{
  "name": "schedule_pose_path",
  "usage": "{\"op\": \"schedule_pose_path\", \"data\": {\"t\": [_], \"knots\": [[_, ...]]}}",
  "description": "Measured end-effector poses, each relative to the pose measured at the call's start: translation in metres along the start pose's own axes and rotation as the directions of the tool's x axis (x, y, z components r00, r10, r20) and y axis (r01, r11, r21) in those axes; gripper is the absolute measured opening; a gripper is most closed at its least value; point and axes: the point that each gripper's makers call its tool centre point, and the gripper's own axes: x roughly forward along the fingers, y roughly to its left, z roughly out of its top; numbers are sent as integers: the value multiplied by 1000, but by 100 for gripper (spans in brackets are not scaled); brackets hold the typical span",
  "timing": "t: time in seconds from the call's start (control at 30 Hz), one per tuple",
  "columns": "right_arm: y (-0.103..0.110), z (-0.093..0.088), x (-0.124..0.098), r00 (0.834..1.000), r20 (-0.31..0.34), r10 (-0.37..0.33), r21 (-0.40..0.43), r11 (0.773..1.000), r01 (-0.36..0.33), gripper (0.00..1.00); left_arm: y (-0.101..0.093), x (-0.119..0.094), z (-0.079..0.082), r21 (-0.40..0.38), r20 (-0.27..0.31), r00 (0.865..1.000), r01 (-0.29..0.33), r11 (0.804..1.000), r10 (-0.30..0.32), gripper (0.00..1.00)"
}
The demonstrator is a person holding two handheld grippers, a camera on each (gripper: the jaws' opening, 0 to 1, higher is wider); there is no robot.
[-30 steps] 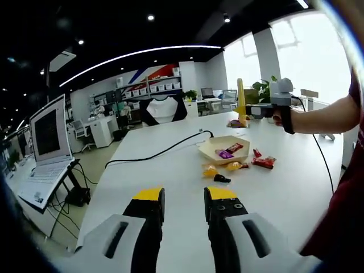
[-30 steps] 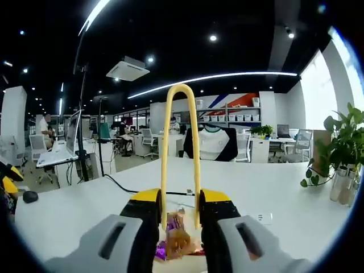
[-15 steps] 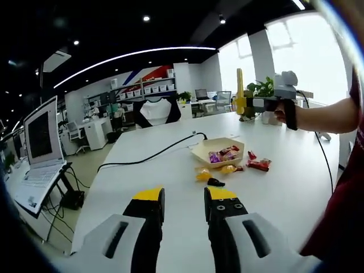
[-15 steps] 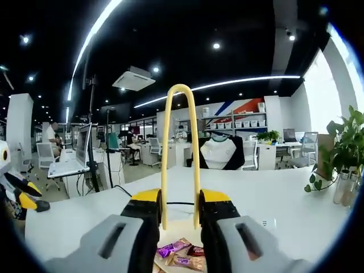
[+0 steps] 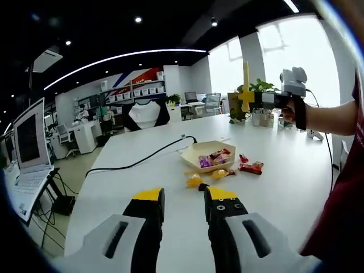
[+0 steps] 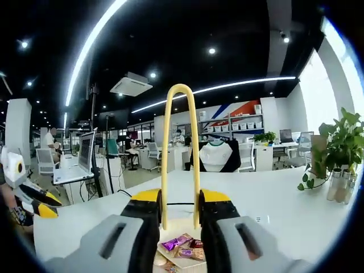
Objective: Place the target food into the container with the food tongs after gripping and lifting it, then release it inside without dropping or visibly crushing the food.
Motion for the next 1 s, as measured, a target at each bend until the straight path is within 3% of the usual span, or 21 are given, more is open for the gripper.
{"op": "schedule_pose_path", "data": {"t": [0.3,0.67,1.0], "knots": [[-5,6,-30,999,14,-40,11,999,40,23,-6,9,2,14,8,999,38,999,-38,30],[-17,2,-73,992,26,-127,-55,990,128,24,-11,21,5,-12,29,997,76,997,-76,29],[-30,-7,-107,977,30,-210,6,978,210,24,-24,35,9,-24,35,994,109,994,-108,29]]}}
